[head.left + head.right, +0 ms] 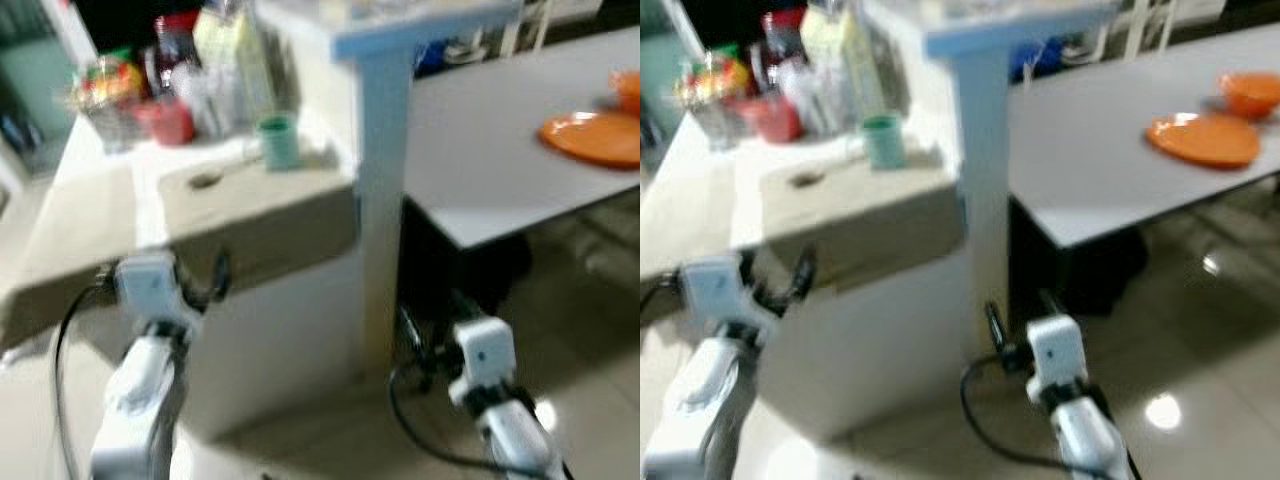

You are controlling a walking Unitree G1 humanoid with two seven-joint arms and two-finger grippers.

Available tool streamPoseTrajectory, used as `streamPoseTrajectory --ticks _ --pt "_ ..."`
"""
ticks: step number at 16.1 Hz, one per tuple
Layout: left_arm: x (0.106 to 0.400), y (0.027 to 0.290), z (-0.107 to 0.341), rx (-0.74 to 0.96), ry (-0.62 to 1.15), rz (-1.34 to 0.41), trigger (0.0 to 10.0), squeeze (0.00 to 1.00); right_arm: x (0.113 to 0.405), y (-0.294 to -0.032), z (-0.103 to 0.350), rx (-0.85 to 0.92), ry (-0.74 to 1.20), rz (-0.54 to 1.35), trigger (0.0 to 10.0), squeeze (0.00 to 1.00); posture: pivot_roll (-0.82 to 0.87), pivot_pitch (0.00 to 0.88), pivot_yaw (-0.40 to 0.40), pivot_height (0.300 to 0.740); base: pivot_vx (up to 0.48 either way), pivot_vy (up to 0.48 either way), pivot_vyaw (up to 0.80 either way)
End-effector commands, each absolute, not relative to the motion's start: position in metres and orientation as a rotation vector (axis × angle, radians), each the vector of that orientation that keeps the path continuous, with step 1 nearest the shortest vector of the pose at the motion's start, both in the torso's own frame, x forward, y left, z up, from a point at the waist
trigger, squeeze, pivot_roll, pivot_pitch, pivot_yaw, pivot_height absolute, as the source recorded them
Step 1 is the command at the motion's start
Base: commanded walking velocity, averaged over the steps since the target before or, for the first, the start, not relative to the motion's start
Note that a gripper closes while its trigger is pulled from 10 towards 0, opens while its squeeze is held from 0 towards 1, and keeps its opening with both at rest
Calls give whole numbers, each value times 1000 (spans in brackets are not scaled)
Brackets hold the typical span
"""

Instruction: Setting the table

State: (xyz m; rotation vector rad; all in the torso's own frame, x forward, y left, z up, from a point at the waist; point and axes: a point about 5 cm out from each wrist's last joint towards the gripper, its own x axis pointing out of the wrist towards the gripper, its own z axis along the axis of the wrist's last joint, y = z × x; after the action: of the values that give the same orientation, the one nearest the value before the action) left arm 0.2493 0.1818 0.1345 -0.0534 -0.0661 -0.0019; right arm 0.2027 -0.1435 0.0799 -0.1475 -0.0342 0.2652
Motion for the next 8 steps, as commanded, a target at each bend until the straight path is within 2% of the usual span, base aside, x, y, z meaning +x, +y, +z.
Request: streamPoseTrajectory --ticks 1,8 --pt "252 188 133 -32 -49 16 10000 0 207 -136 85 -142 -59 270 10000 0 -270 0 124 740 368 307 -712" --pt "259 181 138 -8 -71 -27 10000 0 209 -132 88 -156 -82 268 10000 0 -277 0 135 740 440 0 0"
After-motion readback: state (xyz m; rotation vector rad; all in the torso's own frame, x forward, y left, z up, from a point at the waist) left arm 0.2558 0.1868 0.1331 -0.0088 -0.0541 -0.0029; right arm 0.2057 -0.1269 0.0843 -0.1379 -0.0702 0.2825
